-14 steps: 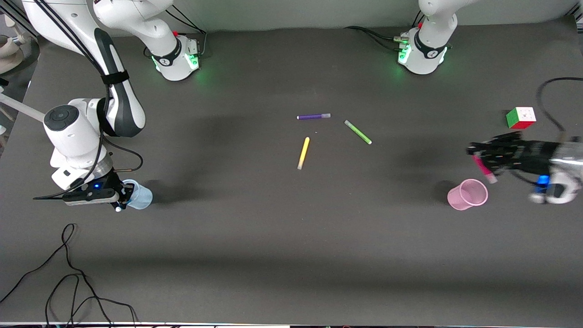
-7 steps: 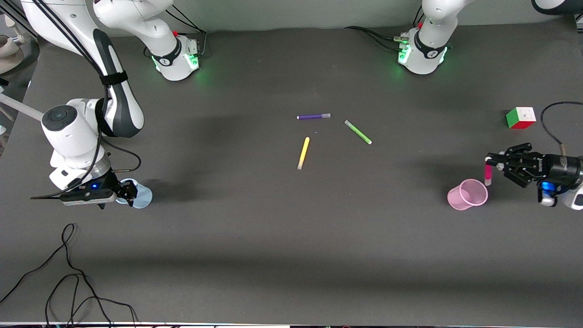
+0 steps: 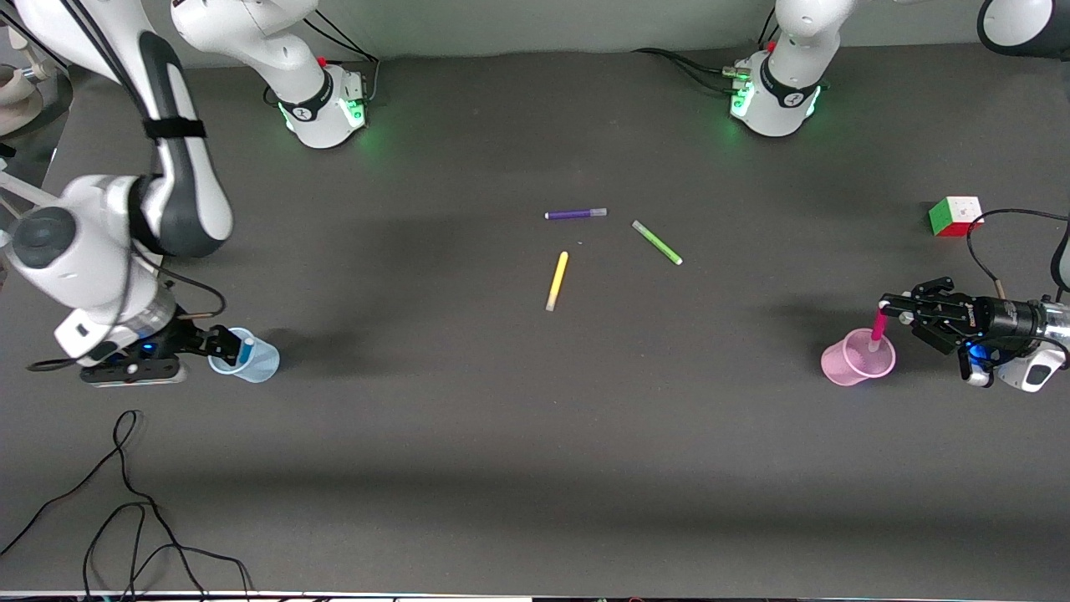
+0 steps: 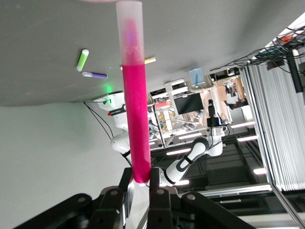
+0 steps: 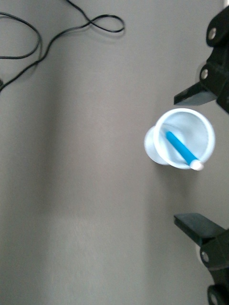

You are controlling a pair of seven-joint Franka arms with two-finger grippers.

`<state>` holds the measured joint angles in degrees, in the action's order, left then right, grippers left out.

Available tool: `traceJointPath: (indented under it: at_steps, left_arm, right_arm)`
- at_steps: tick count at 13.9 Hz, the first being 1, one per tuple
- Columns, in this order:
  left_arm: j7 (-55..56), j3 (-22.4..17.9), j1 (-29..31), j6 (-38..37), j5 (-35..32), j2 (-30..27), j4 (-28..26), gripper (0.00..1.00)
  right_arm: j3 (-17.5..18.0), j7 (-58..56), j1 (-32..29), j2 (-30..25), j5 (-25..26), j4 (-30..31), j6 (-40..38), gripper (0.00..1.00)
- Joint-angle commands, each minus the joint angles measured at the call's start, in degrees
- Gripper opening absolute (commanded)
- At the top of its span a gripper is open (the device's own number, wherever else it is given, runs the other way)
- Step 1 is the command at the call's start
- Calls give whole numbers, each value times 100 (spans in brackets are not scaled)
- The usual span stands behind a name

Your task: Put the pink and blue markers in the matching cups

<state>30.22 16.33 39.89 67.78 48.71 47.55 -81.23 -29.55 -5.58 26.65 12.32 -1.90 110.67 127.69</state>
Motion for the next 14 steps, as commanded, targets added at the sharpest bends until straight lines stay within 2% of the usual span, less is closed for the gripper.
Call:
traceJointPath:
  at_steps: [1,3,6,7,8,9,12,14]
  left_arm:
    - [-401,46,150,-98,77,272,90,0]
    - [-604,2,151,-37,77,395,99,8]
    - [-929,-59,142,-1,86,580,125,25]
    - [-956,-68,116,16,77,589,134,56]
    - [-939,-68,98,68,34,581,142,99]
    - [-939,-68,72,78,-89,546,195,100]
    - [-868,-42,-182,-35,-1132,379,1080,100]
    - [-886,2,-419,-63,-1984,-6,1434,100]
  right_arm:
    - [28,-40,-19,-378,-161,-667,-1443,100]
    - [55,4,-19,-625,-161,-949,-2245,100]
    - [81,-13,-10,-1020,-100,-1205,-3046,100]
    - [72,-40,-28,-1152,-74,-1214,-3161,100]
    - [72,-49,-63,-1240,-56,-1206,-3171,100]
    - [125,-40,-194,-1258,-30,-1205,-3171,100]
    - [993,-57,-932,-1267,-12,-1214,-3163,100]
    - [1615,39,-1379,-1267,233,-1223,-3110,100]
